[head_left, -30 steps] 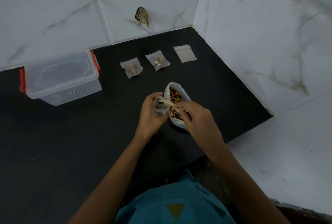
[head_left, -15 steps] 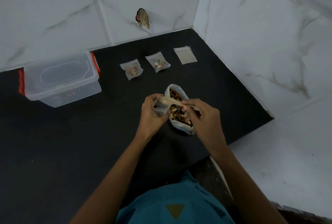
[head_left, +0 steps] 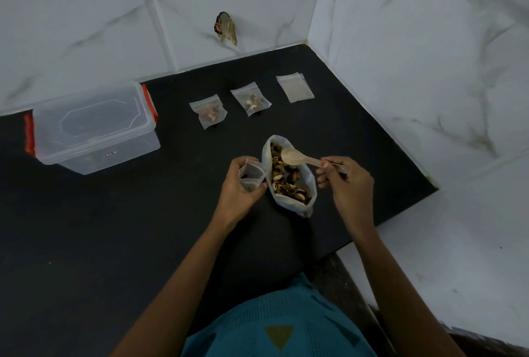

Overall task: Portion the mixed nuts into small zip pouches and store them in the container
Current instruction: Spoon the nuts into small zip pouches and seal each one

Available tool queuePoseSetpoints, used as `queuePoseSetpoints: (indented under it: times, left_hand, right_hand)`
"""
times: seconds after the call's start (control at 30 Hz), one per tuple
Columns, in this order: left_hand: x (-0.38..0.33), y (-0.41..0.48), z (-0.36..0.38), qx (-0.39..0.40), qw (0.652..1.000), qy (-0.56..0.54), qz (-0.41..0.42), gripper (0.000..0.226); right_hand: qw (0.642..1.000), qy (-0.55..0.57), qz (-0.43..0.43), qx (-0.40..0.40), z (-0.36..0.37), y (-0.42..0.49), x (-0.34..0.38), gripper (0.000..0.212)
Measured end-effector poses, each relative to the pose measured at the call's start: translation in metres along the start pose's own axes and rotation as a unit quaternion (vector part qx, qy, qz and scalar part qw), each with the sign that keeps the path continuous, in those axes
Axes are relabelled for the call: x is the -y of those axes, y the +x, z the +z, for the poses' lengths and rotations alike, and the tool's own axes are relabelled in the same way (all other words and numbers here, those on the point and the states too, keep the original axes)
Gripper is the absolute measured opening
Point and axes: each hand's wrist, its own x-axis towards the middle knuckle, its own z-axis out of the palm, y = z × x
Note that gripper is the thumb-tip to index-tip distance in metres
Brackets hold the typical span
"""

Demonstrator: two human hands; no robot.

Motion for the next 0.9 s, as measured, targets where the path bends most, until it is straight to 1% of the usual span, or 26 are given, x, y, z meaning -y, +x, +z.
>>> queuePoseSetpoints:
  times: [0.13,0.23,0.33,0.43,0.53,0.73,0.8,0.9]
  left_hand:
    - [0.006,0.000,0.002,0.031,0.998,-0.019,-0.047,0.051]
    - [0.009,0.002,0.004,0.057,0.994,-0.017,-0.087,0.053]
    - [0.011,0.003,0.006,0.082,0.990,-0.011,-0.115,0.052]
    - [0.011,0.002,0.008,0.104,0.987,-0.008,-0.126,0.043]
    - [0.011,0.003,0.009,0.115,0.985,-0.017,-0.130,0.041]
    - [0.015,0.005,0.011,0.113,0.983,-0.050,-0.138,0.038]
    - [0.016,0.005,0.010,0.113,0.982,-0.059,-0.141,0.039]
    - [0.016,0.005,0.009,0.118,0.980,-0.068,-0.146,0.040]
  right_hand:
    - [0.998,-0.048,0.033,0.023,0.006,0.003,-0.021,0.011]
    - [0.995,-0.081,0.041,0.041,0.016,0.000,-0.031,0.012]
    - [0.995,-0.085,0.040,0.038,0.026,-0.002,-0.036,0.015]
    - [0.996,-0.056,0.057,0.029,0.031,0.002,-0.034,0.017]
    - [0.996,-0.037,0.083,0.025,0.031,0.008,-0.030,0.016]
    - [0.993,-0.094,0.053,0.056,0.034,0.007,-0.031,0.019]
    - [0.994,-0.072,0.070,0.048,0.038,0.005,-0.031,0.018]
    - [0.989,0.007,0.148,0.022,0.036,0.008,-0.029,0.014]
